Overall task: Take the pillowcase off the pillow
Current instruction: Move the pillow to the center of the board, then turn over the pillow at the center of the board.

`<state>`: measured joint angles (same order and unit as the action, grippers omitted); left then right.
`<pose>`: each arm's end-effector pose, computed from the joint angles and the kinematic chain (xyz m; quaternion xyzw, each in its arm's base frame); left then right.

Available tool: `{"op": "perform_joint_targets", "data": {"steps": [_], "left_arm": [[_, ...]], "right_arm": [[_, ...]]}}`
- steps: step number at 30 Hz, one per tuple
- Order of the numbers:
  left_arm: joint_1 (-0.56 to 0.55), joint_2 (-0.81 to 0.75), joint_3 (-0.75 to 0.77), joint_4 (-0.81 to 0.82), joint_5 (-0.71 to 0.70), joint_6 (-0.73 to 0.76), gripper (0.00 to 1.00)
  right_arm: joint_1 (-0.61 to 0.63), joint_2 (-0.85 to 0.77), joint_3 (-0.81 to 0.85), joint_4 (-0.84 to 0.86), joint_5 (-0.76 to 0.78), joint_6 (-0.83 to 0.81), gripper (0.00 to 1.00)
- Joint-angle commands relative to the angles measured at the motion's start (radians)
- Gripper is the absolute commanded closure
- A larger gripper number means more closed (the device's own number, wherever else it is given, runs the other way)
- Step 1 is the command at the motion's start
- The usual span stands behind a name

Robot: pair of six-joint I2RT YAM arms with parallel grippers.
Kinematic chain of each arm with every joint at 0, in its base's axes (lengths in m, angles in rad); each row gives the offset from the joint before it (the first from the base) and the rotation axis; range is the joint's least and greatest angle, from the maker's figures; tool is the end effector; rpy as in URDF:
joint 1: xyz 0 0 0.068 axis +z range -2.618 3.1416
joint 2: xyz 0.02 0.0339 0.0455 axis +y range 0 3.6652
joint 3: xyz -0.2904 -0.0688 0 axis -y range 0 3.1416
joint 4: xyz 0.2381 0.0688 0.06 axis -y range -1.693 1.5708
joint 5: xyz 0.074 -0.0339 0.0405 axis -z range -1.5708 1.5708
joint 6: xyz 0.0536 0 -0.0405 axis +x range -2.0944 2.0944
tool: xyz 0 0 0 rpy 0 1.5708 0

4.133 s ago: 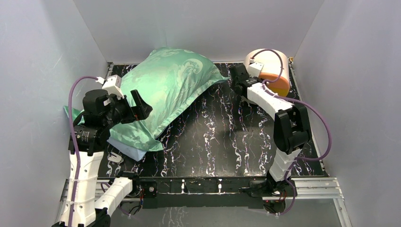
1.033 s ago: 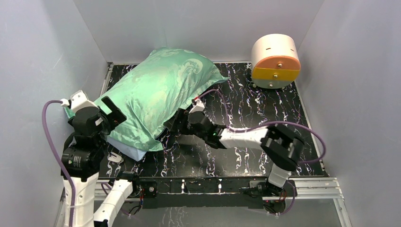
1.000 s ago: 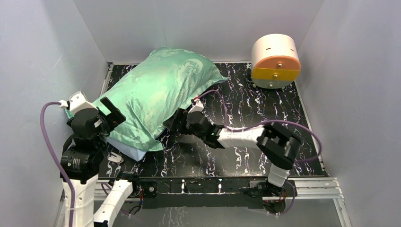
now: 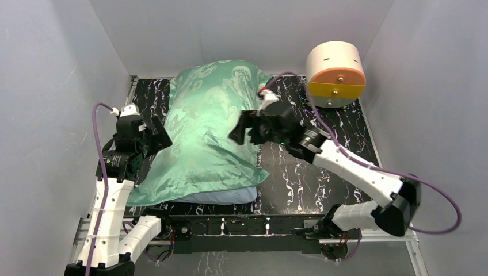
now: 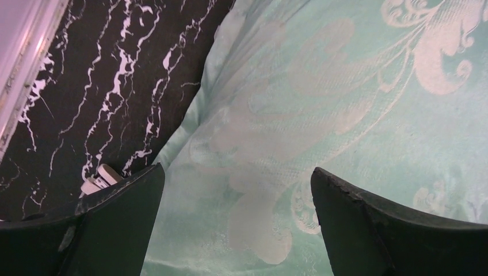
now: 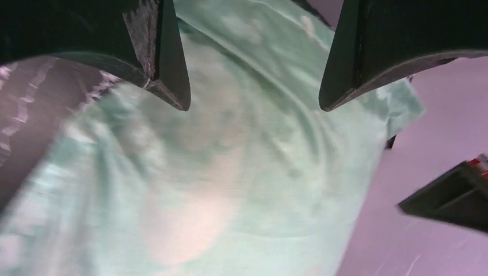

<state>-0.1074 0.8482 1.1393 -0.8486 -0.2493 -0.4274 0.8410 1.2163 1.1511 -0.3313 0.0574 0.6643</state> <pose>0.1463 -0.0025 0.3905 -0.1978 0.8469 -0.0224 0.4931 0.1879 0.2054 0.3810 -0.0576 0.8303 0.3611 0.4205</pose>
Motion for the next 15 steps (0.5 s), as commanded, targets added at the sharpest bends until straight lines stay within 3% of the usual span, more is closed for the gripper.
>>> {"op": "perform_joint_targets", "data": {"steps": [1,4,8,12,15], "left_arm": [[0.003,-0.049,-0.023,0.02,0.031,-0.034,0.02],[0.003,-0.056,-0.003,-0.004,0.006,-0.051,0.02],[0.003,-0.204,-0.028,0.062,-0.096,-0.112,0.02],[0.003,-0.313,-0.104,0.134,-0.115,-0.093,0.02],[0.002,-0.239,-0.112,0.091,-0.07,-0.08,0.02]], "right_arm": [[0.187,0.187,0.182,-0.066,0.066,-0.111,0.06],[0.25,0.341,0.303,-0.131,0.153,-0.199,0.01],[0.247,0.489,0.325,-0.324,0.564,-0.148,0.04],[0.138,0.471,0.051,-0.294,0.437,-0.102,0.3],[0.061,0.385,-0.198,-0.108,0.232,-0.039,0.34]]}}
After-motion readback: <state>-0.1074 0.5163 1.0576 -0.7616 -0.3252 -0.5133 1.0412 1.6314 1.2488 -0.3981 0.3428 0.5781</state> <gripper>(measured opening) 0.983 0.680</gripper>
